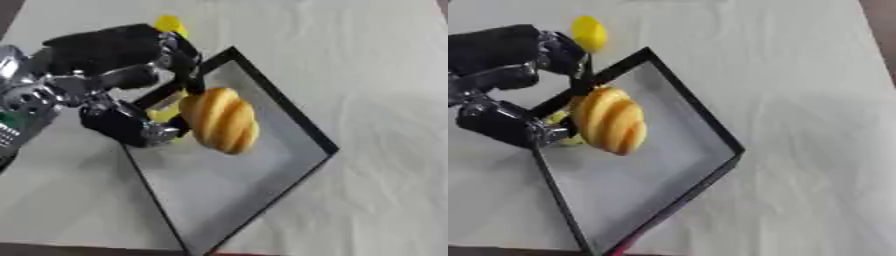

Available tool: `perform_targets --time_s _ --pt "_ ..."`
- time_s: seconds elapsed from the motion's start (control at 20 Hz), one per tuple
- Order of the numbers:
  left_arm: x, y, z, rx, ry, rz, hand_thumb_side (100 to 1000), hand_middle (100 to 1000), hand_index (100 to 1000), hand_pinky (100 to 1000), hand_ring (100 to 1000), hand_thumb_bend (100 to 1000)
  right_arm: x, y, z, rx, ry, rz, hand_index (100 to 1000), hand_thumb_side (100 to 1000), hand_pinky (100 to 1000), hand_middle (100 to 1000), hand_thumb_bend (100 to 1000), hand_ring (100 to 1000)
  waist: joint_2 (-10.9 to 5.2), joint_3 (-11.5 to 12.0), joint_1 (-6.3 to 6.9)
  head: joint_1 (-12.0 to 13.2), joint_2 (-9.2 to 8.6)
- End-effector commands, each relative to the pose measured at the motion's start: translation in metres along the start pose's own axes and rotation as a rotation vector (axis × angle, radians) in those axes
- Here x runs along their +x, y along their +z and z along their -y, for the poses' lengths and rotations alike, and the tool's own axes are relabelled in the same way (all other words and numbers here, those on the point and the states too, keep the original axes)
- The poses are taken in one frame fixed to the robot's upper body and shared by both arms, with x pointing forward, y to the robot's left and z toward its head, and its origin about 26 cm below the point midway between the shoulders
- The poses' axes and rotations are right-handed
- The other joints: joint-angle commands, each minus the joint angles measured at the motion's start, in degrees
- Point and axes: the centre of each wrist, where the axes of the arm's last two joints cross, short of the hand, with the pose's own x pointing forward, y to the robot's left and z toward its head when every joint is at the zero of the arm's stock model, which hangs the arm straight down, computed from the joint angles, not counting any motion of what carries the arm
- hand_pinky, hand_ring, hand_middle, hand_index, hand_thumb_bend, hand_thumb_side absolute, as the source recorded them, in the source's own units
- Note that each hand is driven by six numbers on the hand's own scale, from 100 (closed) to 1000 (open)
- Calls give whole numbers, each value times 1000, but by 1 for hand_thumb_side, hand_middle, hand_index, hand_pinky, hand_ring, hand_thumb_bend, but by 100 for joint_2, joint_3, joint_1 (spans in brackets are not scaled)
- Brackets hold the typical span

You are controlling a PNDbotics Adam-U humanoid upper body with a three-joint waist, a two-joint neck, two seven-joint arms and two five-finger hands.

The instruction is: Pick up objects on the table and place them in the box.

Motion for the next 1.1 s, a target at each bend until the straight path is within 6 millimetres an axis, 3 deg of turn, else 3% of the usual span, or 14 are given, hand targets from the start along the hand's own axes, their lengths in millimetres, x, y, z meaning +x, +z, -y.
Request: perform_targets --time_s 0.05,0.45,0.6,0.65,0.75,0.85,1.1 --pt "-3 -11 -5 -26 -15 4 100 519 582 689 537 100 12 -10 0 28 6 45 776 580 945 666 100 1000 -227 -21 -34 -5 33" --pt "-18 -26 9 -91 -13 -31 150 545 606 706 560 114 11 -9 -3 38 3 35 776 586 946 665 100 1000 -202 -70 5 13 42" --pt "-23 -25 12 -103 -38 -47 359 757 810 830 750 268 11 -9 -3 36 4 32 776 586 946 665 100 1000 -197 -78 13 -2 27" --pt "-23 -24 12 -102 -47 -50 374 767 819 836 759 277 10 -8 -3 35 5 32 776 586 946 665 100 1000 -197 -78 14 -7 27" --pt "-25 -21 11 -89 -58 -58 592 839 883 881 822 438 10 -8 -3 32 6 29 776 587 946 665 100 1000 -198 -74 15 -18 23" --pt "-27 -16 8 -65 -64 -66 648 852 895 890 835 527 9 -7 -2 30 8 26 776 588 946 665 100 1000 -200 -61 17 -21 18" --pt "-27 -3 -3 -13 -60 -69 672 871 920 896 849 594 9 -6 -1 24 11 24 776 586 946 665 100 1000 -204 -35 15 -16 -7"
